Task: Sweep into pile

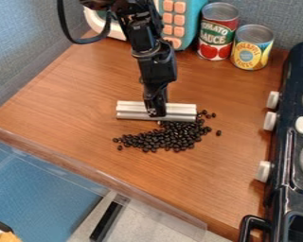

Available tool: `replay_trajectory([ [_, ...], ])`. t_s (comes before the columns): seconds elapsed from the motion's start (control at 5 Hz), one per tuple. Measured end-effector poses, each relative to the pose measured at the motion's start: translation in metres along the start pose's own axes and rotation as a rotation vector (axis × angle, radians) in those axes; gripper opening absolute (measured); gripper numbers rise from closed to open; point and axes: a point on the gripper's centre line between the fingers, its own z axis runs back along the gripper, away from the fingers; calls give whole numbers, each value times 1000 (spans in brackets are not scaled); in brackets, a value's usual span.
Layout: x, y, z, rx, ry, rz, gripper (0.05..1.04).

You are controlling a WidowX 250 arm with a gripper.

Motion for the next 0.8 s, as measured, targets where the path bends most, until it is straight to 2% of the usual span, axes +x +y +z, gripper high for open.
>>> replay_trajectory([
  [0.4, -3, 17, 18, 10, -57, 220, 342],
  [0.6, -4, 29, 31, 28, -72, 284, 342],
  [0.8, 0, 38, 37, 17, -67, 284, 342],
])
